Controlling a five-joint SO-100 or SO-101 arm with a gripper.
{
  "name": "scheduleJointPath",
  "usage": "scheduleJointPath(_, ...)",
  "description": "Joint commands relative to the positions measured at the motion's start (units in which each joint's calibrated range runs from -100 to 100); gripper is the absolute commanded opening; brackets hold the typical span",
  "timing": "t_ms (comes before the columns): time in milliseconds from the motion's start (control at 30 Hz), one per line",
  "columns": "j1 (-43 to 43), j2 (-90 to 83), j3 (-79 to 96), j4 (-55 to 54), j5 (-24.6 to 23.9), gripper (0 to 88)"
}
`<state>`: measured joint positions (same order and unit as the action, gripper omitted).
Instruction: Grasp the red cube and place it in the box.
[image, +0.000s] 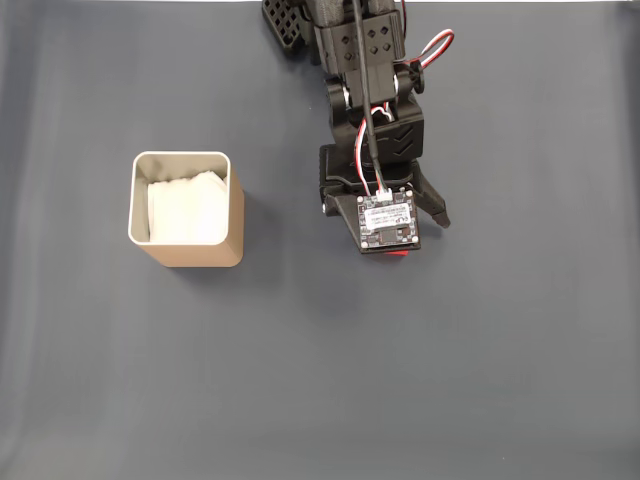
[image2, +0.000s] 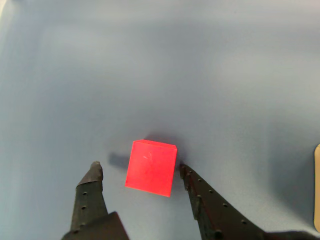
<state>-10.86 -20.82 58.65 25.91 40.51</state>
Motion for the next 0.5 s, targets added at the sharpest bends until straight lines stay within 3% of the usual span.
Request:
scheduleJointPath(0, 0.5, 0.1, -2.1, -0.8, -0.3, 38.6)
scheduleJointPath(233, 0.3, 0.1, -2.1, -0.8, -0.6, 36.9)
scheduleJointPath(367, 0.3, -0.3, -2.1, -0.3, -0.5, 17.8)
scheduleJointPath(467, 0.5, -0.4, -2.1, 0.0, -0.5, 9.0)
